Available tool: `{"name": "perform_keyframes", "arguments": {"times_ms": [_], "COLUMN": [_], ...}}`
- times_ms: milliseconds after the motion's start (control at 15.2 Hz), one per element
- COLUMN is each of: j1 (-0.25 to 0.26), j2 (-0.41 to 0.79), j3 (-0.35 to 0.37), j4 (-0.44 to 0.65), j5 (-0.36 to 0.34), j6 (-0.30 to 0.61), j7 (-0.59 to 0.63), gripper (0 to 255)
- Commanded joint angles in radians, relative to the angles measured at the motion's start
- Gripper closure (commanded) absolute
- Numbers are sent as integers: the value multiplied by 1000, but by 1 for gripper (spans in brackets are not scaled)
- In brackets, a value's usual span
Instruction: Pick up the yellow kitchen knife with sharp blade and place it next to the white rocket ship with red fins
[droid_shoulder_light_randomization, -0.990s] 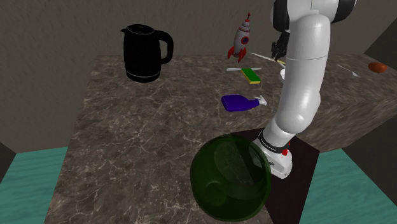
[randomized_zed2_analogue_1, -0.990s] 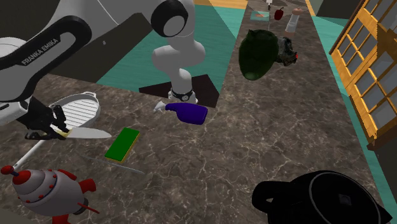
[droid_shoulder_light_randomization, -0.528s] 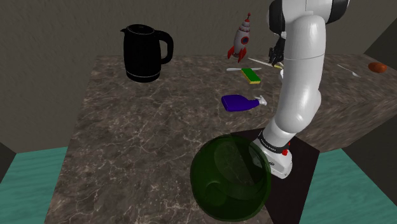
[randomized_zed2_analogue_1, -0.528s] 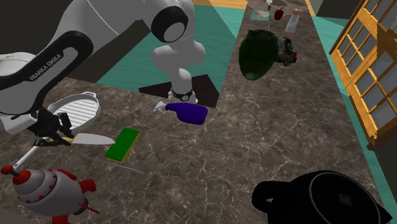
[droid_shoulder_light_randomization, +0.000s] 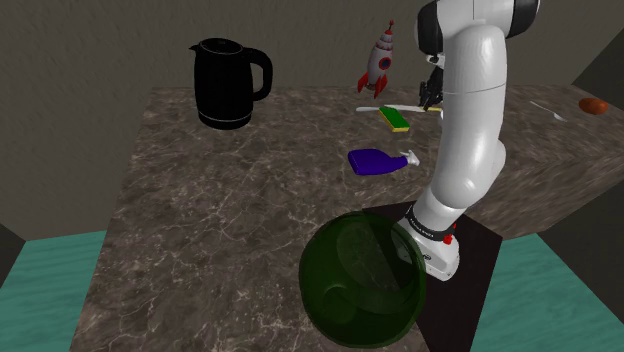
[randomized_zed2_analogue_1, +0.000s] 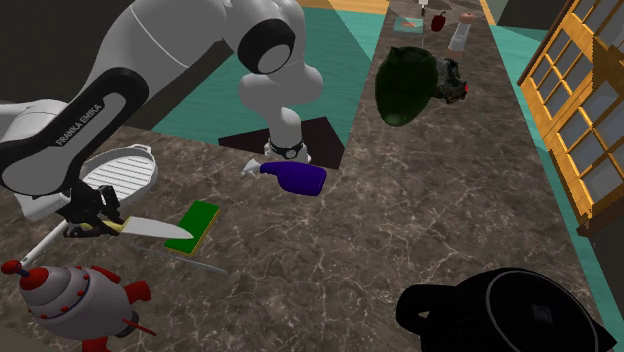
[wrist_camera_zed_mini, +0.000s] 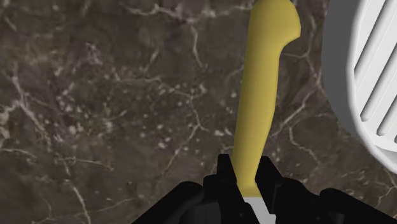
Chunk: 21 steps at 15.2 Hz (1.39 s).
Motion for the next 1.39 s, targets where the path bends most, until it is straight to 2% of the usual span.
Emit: {"name": "perform_keyframes", "arguments": {"times_ms": [0, 264, 330, 660, 924, 1320], "j1": [-2, -2, -2, -2, 1, 1], "j2": [2, 2, 2, 2, -34, -34], "j3": [2, 2, 2, 2, -40, -40], "j4": [1, 1, 1, 1, 90, 90], "j5": [2, 2, 2, 2, -51, -51], "j6": [1, 1, 1, 1, -102, -101], "j7": [-1, -1, -1, -1, 32, 32], "gripper": [255, 255, 0, 0, 0, 0]}}
